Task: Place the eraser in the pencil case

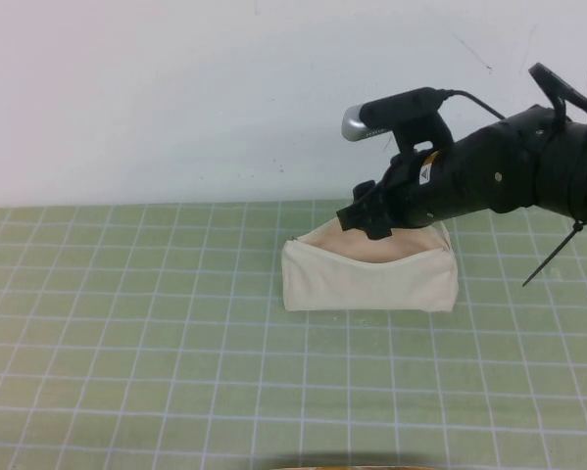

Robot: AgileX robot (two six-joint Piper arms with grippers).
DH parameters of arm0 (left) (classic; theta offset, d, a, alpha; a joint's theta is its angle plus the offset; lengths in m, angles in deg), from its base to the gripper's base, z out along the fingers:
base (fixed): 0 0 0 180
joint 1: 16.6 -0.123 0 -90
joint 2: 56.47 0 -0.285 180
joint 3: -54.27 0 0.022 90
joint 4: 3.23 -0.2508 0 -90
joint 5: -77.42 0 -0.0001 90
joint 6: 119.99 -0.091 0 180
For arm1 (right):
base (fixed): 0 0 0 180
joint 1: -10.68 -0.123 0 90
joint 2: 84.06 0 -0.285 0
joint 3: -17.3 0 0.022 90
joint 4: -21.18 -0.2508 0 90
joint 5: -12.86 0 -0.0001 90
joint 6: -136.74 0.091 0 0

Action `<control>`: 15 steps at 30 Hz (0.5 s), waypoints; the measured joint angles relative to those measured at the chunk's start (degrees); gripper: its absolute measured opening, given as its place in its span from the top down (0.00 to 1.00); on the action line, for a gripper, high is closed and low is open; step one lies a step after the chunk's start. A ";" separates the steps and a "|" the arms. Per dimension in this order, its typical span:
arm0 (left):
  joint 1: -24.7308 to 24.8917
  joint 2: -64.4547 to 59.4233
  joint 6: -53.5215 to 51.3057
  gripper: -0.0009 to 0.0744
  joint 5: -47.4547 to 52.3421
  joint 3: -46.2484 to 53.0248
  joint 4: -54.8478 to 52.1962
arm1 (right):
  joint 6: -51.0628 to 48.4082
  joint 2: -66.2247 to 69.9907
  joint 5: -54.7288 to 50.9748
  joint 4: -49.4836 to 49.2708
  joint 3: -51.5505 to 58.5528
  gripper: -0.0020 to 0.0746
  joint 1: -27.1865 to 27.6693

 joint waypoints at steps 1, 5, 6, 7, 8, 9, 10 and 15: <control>0.00 0.00 0.00 0.99 0.00 0.00 0.00 | 0.13 -0.27 -0.37 -0.40 0.00 0.42 0.00; 0.00 0.00 0.00 0.99 0.00 0.00 0.00 | 0.97 -3.81 -4.40 -0.96 0.00 0.54 0.00; 0.00 0.00 0.00 0.99 0.00 0.00 0.00 | 0.96 -5.35 -5.69 -0.96 0.07 0.61 0.00; 0.00 0.00 0.00 0.99 0.00 0.00 0.00 | 0.96 -7.11 -6.82 -0.96 0.22 0.69 0.00; 0.00 0.00 0.00 0.99 0.00 0.00 0.00 | 0.68 -9.12 -7.30 -0.96 0.64 0.76 0.00; 0.00 0.00 0.00 0.99 0.00 0.00 0.00 | 0.39 -11.34 -7.34 -0.96 1.32 0.84 -0.11; 0.00 0.00 0.00 0.99 0.00 0.00 0.00 | -0.06 -13.26 -7.34 -0.96 2.06 0.88 -0.38; 0.00 0.00 0.00 0.99 0.00 0.00 0.00 | -2.75 -26.28 -5.49 -0.96 10.29 0.96 -2.59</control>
